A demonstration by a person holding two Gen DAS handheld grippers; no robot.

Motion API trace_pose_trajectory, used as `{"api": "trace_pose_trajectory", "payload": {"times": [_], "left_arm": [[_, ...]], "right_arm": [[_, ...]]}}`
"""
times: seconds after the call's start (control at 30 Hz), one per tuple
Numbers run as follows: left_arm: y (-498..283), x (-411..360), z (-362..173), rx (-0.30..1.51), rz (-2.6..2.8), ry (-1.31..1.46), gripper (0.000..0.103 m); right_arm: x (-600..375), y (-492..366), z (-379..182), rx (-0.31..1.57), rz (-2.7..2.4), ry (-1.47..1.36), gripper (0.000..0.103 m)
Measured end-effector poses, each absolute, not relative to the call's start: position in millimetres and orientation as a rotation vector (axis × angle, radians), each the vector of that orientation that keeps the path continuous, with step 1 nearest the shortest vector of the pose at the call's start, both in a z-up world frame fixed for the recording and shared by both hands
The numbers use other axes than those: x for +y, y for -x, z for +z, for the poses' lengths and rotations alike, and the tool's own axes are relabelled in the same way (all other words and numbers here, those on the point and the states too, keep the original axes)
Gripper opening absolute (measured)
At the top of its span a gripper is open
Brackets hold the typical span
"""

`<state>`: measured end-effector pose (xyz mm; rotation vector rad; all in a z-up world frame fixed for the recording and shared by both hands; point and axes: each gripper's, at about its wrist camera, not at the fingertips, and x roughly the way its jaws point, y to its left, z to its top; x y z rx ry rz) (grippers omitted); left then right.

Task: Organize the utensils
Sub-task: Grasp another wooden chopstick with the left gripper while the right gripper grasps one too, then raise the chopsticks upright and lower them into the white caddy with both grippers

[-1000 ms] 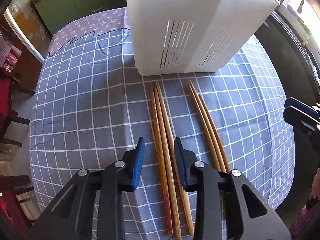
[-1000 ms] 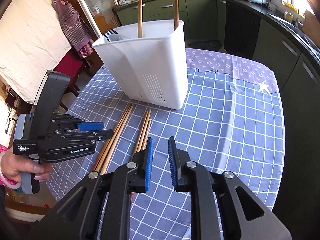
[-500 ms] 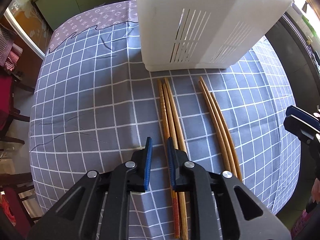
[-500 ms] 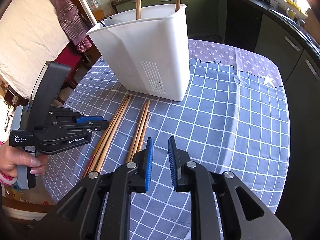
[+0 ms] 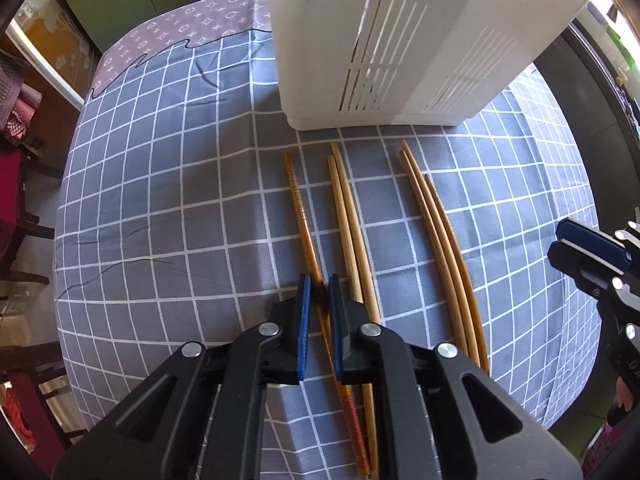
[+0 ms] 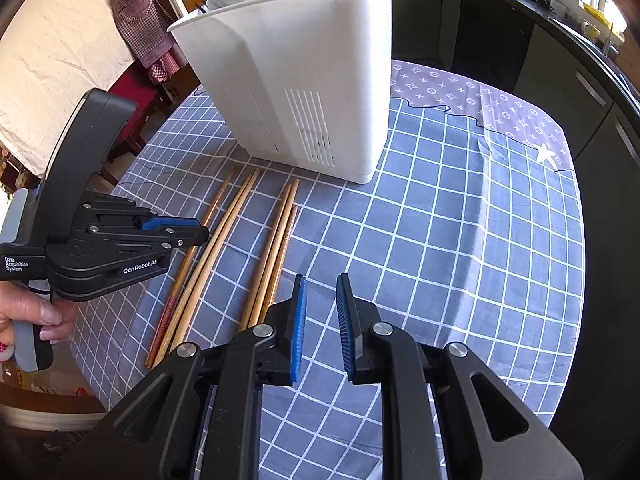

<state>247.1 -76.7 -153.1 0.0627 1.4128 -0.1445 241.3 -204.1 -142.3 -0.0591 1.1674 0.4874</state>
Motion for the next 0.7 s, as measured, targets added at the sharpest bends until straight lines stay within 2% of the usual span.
{"api": "trace_pose_trajectory", "payload": {"times": [0.1, 0.3, 0.7], "left_arm": [[-245, -65, -152, 1.405, -0.149, -0.044, 0.007], [-228, -50, -128, 1.279, -0.159, -0.061, 0.007], [-204, -50, -79, 1.105, -0.200, -0.096, 0.007]], "right_arm": [[-197, -244, -147, 1.187, 0.491, 0.073, 0.016], [-174, -254, -161, 1.247, 0.518, 0.085, 0.016], [-143, -268, -185, 1.307, 0.459, 0.164, 0.016]]}}
